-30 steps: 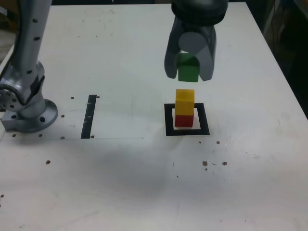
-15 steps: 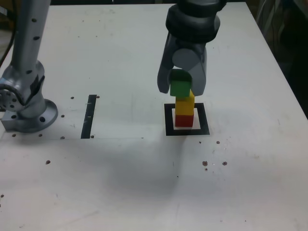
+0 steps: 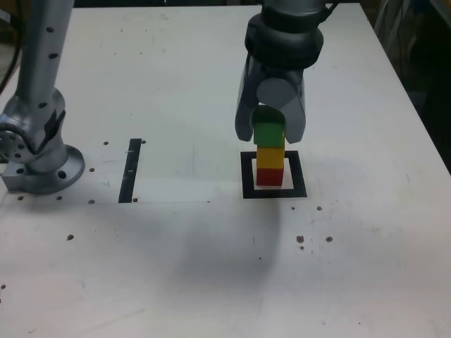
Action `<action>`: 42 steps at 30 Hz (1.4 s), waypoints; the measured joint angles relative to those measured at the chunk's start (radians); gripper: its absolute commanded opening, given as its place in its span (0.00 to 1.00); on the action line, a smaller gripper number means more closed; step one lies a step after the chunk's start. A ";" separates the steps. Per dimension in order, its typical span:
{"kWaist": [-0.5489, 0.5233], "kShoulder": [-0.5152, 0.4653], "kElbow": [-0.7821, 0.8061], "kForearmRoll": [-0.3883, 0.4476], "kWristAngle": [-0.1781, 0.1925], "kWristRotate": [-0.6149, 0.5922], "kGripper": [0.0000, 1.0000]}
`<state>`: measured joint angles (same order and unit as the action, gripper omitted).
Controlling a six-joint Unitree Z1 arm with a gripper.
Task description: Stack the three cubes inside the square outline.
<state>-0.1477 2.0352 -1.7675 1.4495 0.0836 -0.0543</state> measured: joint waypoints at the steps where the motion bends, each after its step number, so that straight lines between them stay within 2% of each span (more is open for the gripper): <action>1: 0.003 0.000 0.007 -0.006 0.001 0.000 0.17; 20: 0.014 -0.003 0.033 -0.046 -0.002 0.005 0.18; 28: 0.014 -0.003 0.033 -0.051 -0.003 0.005 0.23; 37: 0.017 -0.003 0.036 -0.051 -0.004 0.005 0.38; 40: 0.018 -0.003 0.037 -0.050 -0.005 0.007 0.50; 42: 0.018 -0.003 0.038 -0.050 -0.008 0.010 0.62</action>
<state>-0.1300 2.0326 -1.7298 1.3997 0.0759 -0.0441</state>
